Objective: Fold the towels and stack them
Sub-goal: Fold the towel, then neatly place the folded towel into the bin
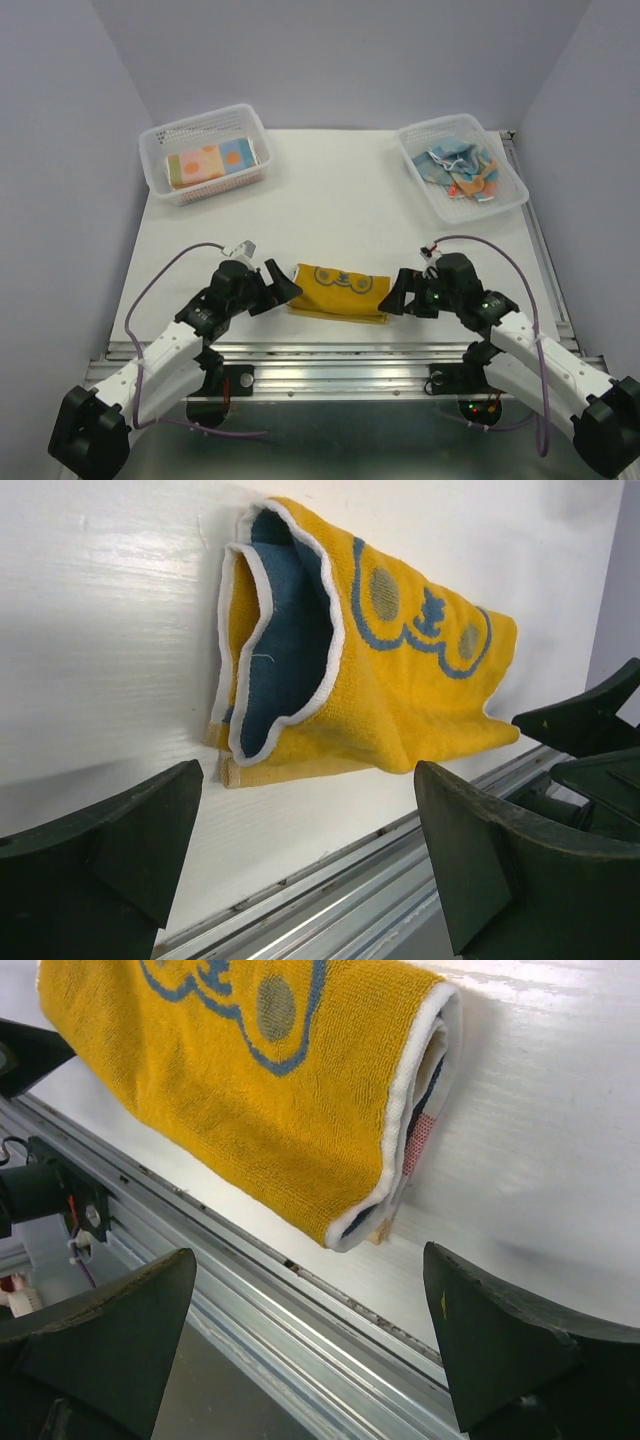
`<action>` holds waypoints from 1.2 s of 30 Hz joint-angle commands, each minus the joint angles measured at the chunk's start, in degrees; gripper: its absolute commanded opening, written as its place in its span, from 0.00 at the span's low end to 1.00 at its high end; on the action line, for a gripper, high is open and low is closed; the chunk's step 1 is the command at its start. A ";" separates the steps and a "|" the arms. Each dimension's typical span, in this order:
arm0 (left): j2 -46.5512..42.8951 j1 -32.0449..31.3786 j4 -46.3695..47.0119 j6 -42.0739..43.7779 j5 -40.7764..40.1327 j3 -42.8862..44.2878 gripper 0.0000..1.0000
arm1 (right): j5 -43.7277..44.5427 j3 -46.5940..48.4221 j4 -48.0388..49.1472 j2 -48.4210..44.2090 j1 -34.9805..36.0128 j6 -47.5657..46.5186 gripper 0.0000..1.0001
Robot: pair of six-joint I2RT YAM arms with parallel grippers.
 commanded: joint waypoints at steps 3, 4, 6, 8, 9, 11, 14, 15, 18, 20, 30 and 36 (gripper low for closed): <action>7.40 -0.30 -2.43 3.20 -5.93 8.25 0.99 | 3.91 7.69 -0.27 5.66 0.34 -0.52 1.00; 9.52 -0.39 -2.52 3.91 -6.11 9.48 0.99 | 4.78 8.40 -0.18 6.91 0.43 -0.69 1.00; 15.48 -0.74 -2.26 5.75 -7.07 12.56 0.99 | 7.59 9.37 -0.09 10.41 0.34 -1.13 1.00; 19.11 -1.27 -2.43 6.81 -7.52 14.49 0.99 | 8.31 9.81 -0.09 12.36 0.43 -1.31 1.00; 20.69 -1.53 -2.34 7.16 -7.52 14.76 0.99 | 8.48 9.72 -0.09 13.15 0.43 -1.31 1.00; 24.13 -2.76 -2.43 6.82 -7.87 14.24 0.99 | 8.48 8.67 -0.09 14.56 0.34 -1.22 1.00; 26.51 -4.08 -1.65 5.58 -7.18 11.96 0.81 | 10.24 7.09 -0.26 14.57 0.34 -0.34 1.00; 26.51 -4.43 -1.38 4.97 -6.73 11.34 0.78 | 10.42 6.91 -0.61 14.31 0.43 -0.08 1.00; 25.72 -5.84 0.38 3.21 -6.81 9.32 0.76 | 11.38 6.47 -1.15 13.43 0.34 0.19 1.00; 26.07 -5.93 0.38 3.65 -6.81 9.31 0.74 | 11.82 6.47 -1.15 12.90 0.26 0.27 1.00; 37.66 -6.63 -1.28 6.90 -10.59 16.25 0.59 | 11.56 6.73 -0.53 12.28 0.43 -0.25 1.00; 40.22 -8.47 -1.29 7.43 -11.64 17.22 0.42 | 12.00 6.29 -0.79 10.79 0.34 -0.08 1.00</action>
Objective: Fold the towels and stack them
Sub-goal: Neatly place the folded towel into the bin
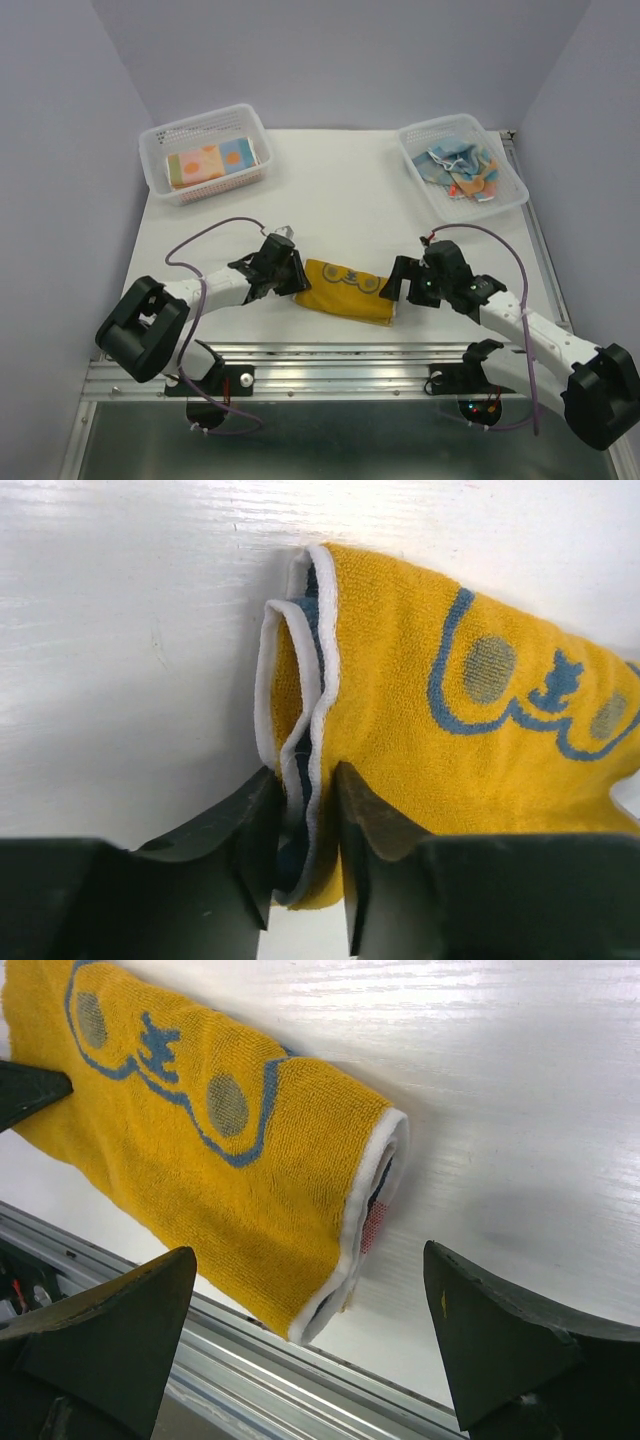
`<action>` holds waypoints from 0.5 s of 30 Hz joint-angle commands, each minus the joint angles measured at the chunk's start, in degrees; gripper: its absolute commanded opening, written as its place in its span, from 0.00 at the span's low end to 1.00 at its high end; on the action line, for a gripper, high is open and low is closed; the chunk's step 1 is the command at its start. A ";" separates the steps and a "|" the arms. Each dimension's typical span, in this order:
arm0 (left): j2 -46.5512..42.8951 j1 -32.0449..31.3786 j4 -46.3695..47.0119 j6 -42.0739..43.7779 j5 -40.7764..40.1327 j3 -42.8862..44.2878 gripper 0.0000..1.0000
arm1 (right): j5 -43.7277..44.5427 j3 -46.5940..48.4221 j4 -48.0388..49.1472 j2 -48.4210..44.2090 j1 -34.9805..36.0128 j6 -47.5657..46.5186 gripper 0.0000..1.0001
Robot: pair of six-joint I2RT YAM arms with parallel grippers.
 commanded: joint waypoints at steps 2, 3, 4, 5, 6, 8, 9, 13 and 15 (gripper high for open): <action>3.89 -1.48 -5.70 2.90 -3.95 0.70 0.27 | 1.42 -0.39 0.56 -2.13 0.34 -0.01 1.00; 4.34 -1.74 -6.40 3.08 -4.48 1.14 0.22 | 1.51 -0.39 0.56 -2.22 0.34 -0.10 1.00; 5.30 -1.92 -6.93 3.35 -4.58 2.19 0.16 | 1.60 -0.39 0.47 -2.22 0.34 -0.27 1.00; 5.83 -2.10 -7.37 3.52 -7.19 2.81 0.09 | 1.77 -0.39 0.47 -2.22 0.34 -0.36 1.00; 6.70 -2.45 -8.77 3.52 -8.08 3.51 0.00 | 1.86 -0.22 0.47 -2.31 0.34 -0.54 1.00; 7.33 -2.97 -10.53 3.44 -10.80 5.61 0.00 | 2.30 -0.04 0.47 -2.31 0.34 -0.80 1.00; 7.15 -3.32 -12.28 3.09 -14.21 6.24 0.00 | 2.74 0.13 0.56 -2.31 0.34 -1.32 1.00; 5.13 -3.33 -14.75 3.17 -21.88 9.31 0.00 | 4.93 1.71 0.82 -1.96 0.34 -2.82 1.00; 4.52 -3.33 -15.55 3.61 -26.08 11.95 0.00 | 6.08 2.41 1.44 -1.78 0.26 -3.17 1.00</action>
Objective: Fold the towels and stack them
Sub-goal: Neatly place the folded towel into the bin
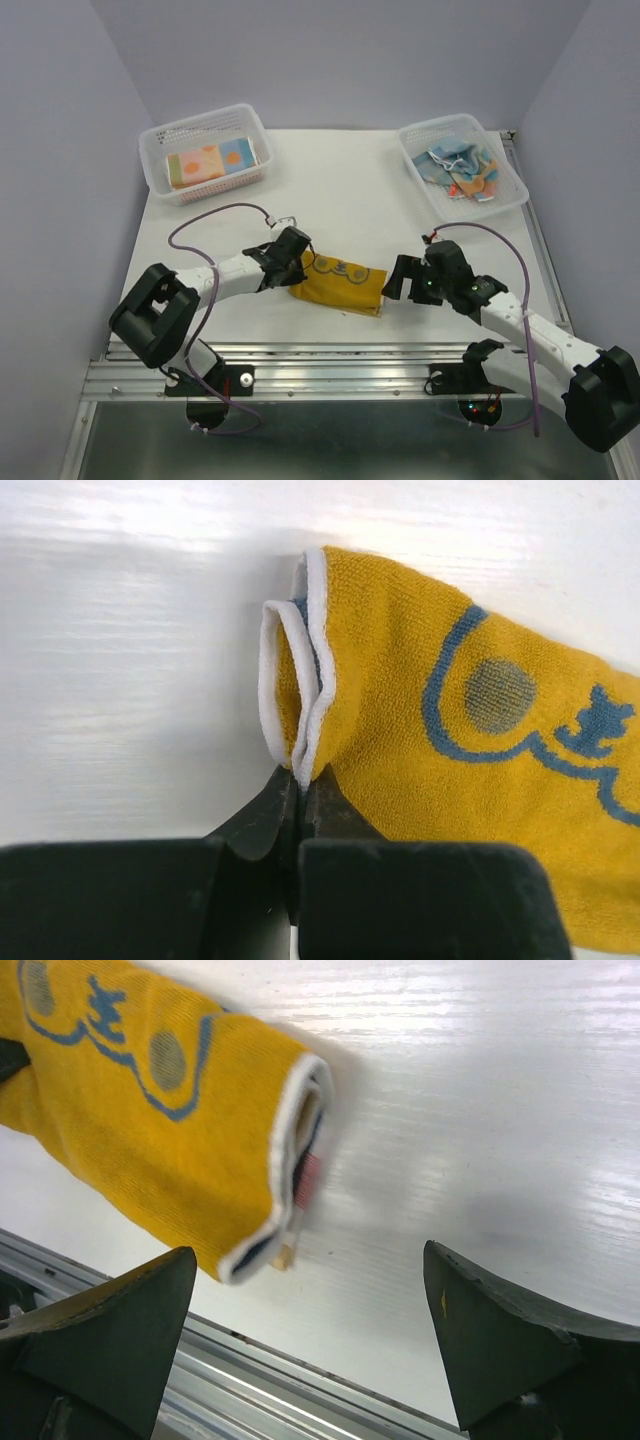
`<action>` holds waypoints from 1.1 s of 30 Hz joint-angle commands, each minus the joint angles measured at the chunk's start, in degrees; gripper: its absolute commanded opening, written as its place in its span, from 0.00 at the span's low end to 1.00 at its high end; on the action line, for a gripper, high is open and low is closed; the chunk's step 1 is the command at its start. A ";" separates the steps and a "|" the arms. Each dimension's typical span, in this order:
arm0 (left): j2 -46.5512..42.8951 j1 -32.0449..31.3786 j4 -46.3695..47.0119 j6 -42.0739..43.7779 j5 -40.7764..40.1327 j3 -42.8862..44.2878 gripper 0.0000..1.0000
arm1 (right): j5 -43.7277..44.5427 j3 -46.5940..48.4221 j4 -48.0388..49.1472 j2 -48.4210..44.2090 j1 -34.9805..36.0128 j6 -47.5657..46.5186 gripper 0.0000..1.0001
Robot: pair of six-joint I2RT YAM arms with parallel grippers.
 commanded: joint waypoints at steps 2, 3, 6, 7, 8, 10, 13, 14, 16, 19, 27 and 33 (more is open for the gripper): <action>-0.73 0.30 -7.77 3.07 -17.41 6.70 0.00 | 5.28 3.36 2.20 -0.08 0.34 -2.08 1.00; 0.75 0.30 -8.82 3.42 -18.91 8.21 0.00 | 5.89 3.71 2.38 0.01 0.34 -2.17 1.00; 5.84 0.56 -14.07 4.12 -25.59 16.20 0.00 | 10.45 4.59 3.44 -0.16 0.34 -1.82 1.00; 7.26 0.74 -15.14 5.26 -26.91 20.14 0.00 | 12.73 4.77 4.48 -0.42 0.34 -1.65 1.00; 8.66 1.00 -15.85 6.05 -29.19 22.18 0.00 | 13.62 4.77 5.10 -0.95 0.34 -1.56 1.00; 12.95 2.32 -17.78 7.63 -30.44 26.39 0.00 | 14.68 4.86 6.16 -1.39 0.34 -1.73 1.00; 18.49 4.33 -19.90 11.06 -32.02 37.01 0.00 | 16.17 5.47 6.87 -1.83 0.34 -2.70 1.00; 19.74 4.86 -20.42 11.85 -32.89 39.14 0.00 | 16.35 5.56 6.78 -1.83 0.43 -2.87 1.00; 22.72 7.14 -21.22 14.92 -32.99 43.18 0.00 | 16.70 5.04 6.69 -1.92 0.34 -3.14 1.00; 25.19 9.78 -22.45 18.43 -32.46 51.18 0.00 | 17.58 4.51 6.78 -2.10 0.34 -3.14 1.00; 26.34 15.15 -20.08 26.80 -29.30 63.41 0.00 | 18.02 3.54 8.01 -2.10 0.26 -3.58 1.00; 27.48 18.84 -19.37 30.83 -23.41 72.19 0.00 | 18.11 3.54 7.92 -0.52 0.26 -3.67 1.00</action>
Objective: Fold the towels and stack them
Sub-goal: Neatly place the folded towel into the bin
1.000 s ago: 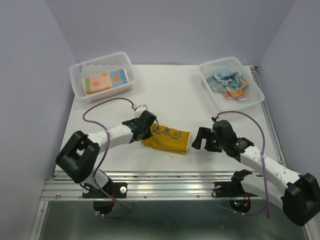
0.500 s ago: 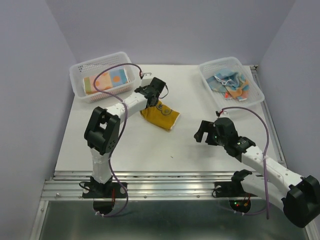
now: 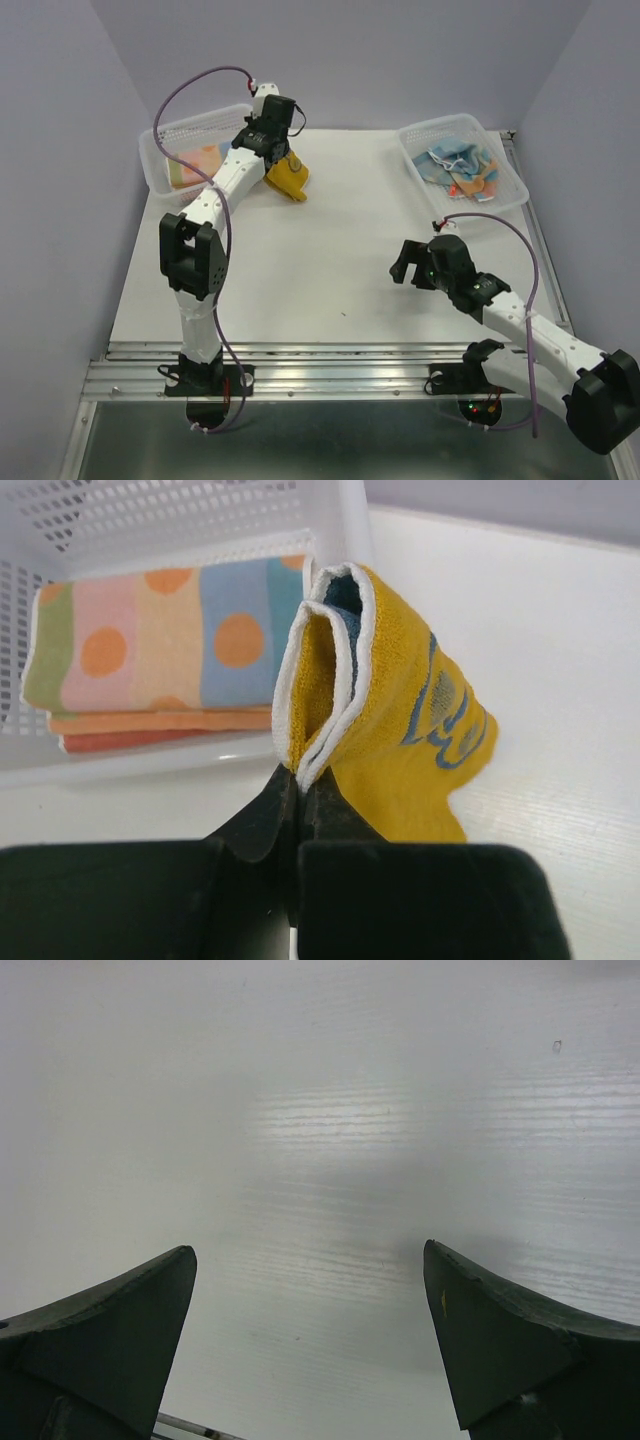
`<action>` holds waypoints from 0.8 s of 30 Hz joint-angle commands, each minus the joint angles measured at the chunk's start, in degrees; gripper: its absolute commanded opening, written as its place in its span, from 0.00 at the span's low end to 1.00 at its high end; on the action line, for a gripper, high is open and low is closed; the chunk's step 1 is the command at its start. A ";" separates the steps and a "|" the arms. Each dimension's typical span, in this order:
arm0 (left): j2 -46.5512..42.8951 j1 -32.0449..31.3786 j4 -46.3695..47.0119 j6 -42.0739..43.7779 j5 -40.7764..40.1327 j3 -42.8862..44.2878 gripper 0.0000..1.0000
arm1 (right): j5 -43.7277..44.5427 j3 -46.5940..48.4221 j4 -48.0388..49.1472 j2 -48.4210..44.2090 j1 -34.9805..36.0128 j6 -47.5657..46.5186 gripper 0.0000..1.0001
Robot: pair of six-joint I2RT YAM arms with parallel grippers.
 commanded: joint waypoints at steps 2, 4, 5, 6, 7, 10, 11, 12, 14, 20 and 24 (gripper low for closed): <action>1.13 2.65 0.43 6.34 2.25 9.78 0.00 | 1.11 2.10 3.20 0.91 0.26 -0.69 1.00; 2.71 3.62 -0.36 6.96 2.43 12.16 0.00 | 0.93 2.18 3.20 1.43 0.26 -0.69 1.00; 3.15 4.84 -0.80 7.32 2.77 13.31 0.00 | 0.76 2.36 3.20 1.61 0.26 -0.69 1.00; 3.42 5.46 -1.24 7.49 3.91 15.06 0.00 | 0.76 2.36 3.20 1.61 0.26 -0.61 1.00; 3.85 6.16 -1.42 7.41 4.44 15.77 0.00 | 0.67 2.36 3.11 1.70 0.26 -0.52 1.00; 3.95 9.33 -0.98 7.23 6.20 16.75 0.00 | 0.76 2.71 2.85 1.79 0.34 -0.52 1.00; 3.95 10.12 -0.81 7.14 6.64 16.75 0.00 | 0.76 2.80 2.59 2.05 0.26 -0.60 1.00; 3.86 11.87 -0.37 6.71 7.52 16.49 0.00 | 0.67 2.89 2.50 2.05 0.34 -0.52 1.00; 3.51 13.55 0.59 6.01 8.66 14.91 0.00 | 0.84 3.15 2.15 2.14 0.26 -0.60 1.00; 1.49 19.26 6.31 3.55 12.72 7.54 0.00 | 0.76 3.68 1.62 2.58 0.26 -0.43 1.00; -0.36 21.37 9.47 2.84 13.32 1.99 0.00 | 0.84 4.03 1.18 3.02 0.34 -0.52 1.00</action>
